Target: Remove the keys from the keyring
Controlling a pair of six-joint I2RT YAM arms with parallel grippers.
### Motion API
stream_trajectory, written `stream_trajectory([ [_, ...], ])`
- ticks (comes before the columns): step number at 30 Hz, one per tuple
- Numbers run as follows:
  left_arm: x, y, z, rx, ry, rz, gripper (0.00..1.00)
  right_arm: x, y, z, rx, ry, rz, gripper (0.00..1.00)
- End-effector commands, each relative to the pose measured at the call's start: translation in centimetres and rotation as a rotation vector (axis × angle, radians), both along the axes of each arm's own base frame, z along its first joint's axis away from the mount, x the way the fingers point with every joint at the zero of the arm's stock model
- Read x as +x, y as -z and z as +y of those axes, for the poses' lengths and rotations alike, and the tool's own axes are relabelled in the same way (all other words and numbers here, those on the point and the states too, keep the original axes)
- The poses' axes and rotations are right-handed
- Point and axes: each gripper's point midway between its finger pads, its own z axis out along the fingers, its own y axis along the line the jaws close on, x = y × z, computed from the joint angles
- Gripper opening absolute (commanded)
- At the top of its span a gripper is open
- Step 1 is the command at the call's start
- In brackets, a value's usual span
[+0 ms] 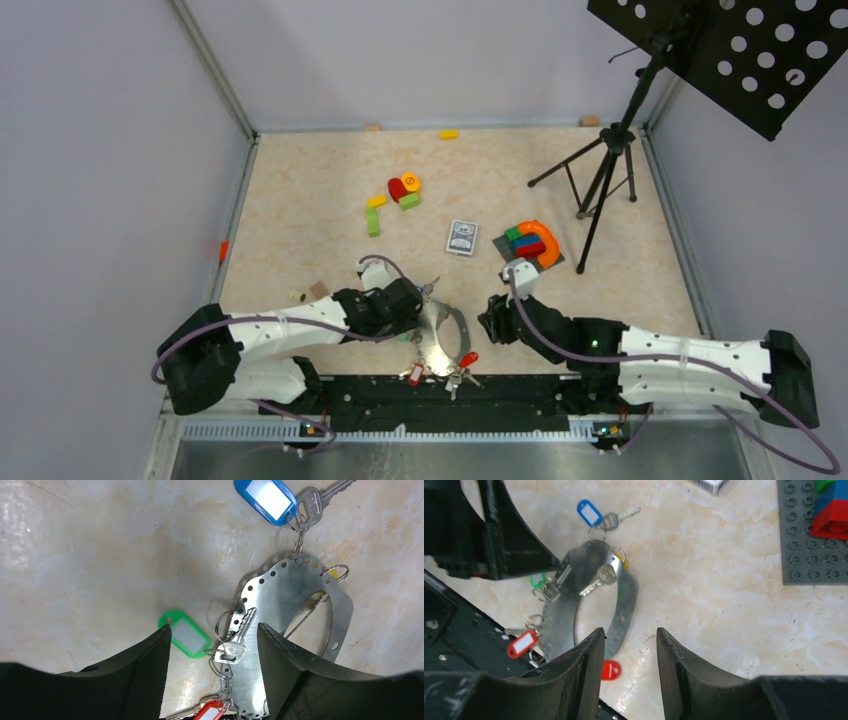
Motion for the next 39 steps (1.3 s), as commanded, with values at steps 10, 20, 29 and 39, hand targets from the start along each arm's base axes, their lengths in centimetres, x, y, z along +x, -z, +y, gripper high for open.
stream_trajectory([
  [10, -0.6, 0.2, 3.2, 0.059, -0.021, -0.038, 0.59, -0.5, 2.6, 5.5, -0.02, -0.05, 0.192, 0.46],
  [20, 0.6, -2.7, 1.8, -0.112, 0.032, -0.199, 0.24, 0.3, 2.2, 8.6, 0.187, -0.081, 0.271, 0.09],
  [29, -0.6, -1.0, 1.0, -0.152, 0.072, -0.147, 0.01, -0.1, 6.2, 9.7, 0.119, -0.064, 0.384, 0.03],
  [39, -0.9, 1.0, 1.4, -0.111, 0.067, -0.106, 0.01, 0.3, 8.1, 9.8, 0.085, -0.036, 0.398, 0.02],
])
